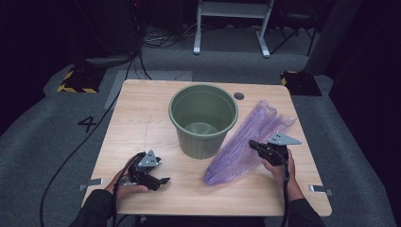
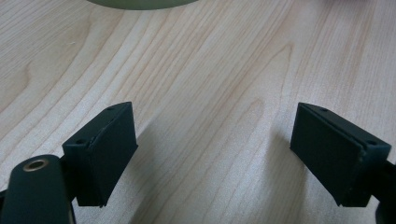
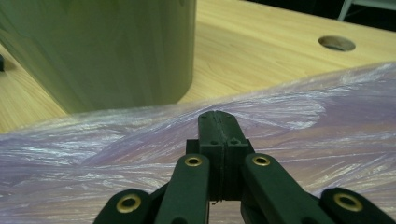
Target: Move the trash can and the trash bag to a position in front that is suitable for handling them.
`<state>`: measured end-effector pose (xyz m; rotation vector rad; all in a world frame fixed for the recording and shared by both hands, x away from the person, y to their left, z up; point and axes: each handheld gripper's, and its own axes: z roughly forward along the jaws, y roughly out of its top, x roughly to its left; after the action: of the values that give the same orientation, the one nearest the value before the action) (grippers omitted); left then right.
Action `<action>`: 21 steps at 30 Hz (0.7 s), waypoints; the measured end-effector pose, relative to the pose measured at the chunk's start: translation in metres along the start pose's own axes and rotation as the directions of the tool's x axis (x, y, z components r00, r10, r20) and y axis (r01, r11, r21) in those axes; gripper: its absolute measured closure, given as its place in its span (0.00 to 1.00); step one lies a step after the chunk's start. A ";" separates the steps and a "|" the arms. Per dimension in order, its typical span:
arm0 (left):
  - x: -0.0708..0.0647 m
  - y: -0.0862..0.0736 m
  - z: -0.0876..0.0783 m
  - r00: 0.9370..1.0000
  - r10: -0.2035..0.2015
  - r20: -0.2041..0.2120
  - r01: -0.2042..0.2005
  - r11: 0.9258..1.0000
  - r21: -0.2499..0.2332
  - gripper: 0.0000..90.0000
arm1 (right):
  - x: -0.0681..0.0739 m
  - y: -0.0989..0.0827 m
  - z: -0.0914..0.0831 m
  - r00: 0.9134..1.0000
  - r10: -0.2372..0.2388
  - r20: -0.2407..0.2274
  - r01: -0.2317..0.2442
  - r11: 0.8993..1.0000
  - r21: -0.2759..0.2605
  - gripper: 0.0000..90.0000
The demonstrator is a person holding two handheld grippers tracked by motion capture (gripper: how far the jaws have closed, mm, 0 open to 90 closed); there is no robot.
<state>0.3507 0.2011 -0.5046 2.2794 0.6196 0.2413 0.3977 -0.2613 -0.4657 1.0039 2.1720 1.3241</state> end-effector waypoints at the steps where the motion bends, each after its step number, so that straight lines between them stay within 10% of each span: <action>1: 0.000 0.000 0.000 1.000 0.000 0.000 0.000 1.000 0.000 0.15 | 0.000 0.000 0.000 1.000 0.000 0.000 0.000 1.000 0.000 1.00; 21: 0.000 0.000 0.000 1.000 0.004 0.002 -0.004 1.000 0.002 0.15 | 0.001 0.011 -0.024 1.000 -0.005 0.002 0.005 0.996 -0.094 1.00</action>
<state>0.3509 0.2015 -0.5045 2.2826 0.6149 0.2406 0.3854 -0.2711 -0.4446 0.9626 2.0887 1.4085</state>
